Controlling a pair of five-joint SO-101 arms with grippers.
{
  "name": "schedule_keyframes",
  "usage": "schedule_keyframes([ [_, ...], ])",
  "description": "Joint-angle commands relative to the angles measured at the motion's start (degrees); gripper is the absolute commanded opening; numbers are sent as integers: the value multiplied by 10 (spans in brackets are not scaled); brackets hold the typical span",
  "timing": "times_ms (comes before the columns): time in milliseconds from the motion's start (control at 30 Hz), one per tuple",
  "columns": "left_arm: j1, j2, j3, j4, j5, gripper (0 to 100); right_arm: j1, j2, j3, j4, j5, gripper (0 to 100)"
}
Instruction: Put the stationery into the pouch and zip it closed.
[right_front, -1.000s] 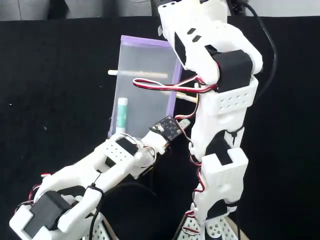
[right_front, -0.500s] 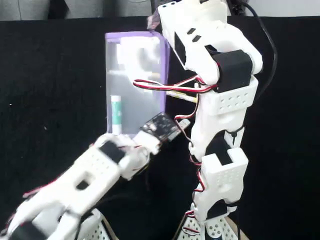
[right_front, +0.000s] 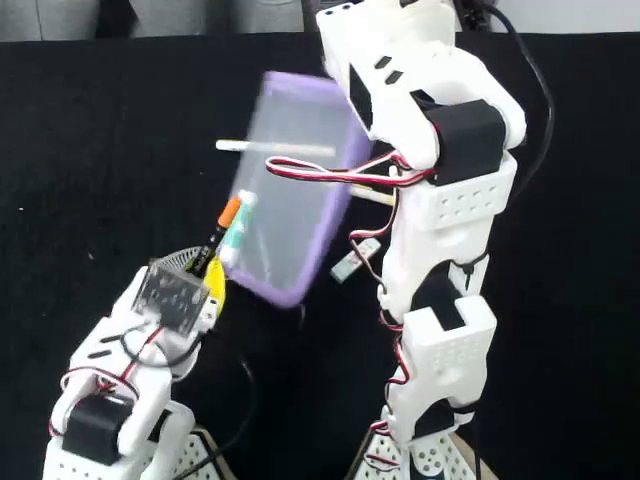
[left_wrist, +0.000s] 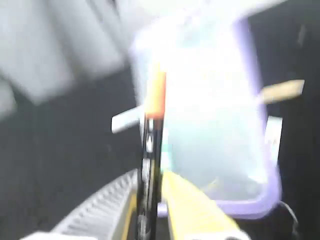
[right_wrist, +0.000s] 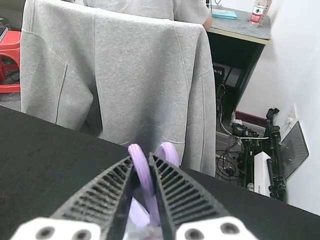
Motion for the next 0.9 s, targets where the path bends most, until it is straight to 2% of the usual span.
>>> schedule_keyframes([
  [0,-7,4,-83,4,1,29,4,-10,-13,-6,-3,11],
  [133,-7,-26,-116,-39,2,29,-7,-12,-39,16,-3,11],
  [233,-36,-39,-128,-86,16,29,-26,-14,-100,61,-3,11],
  [467,-187,-35,-131,-210,173,29,-99,-93,-105,133,-2,12],
  [600,-230,-35,-131,-237,236,29,-134,-145,-90,143,14,11],
  [767,-233,-35,-160,-240,285,30,-142,-214,-4,142,17,12],
  [867,-233,-34,-173,-251,296,30,-184,-267,49,142,24,13],
])
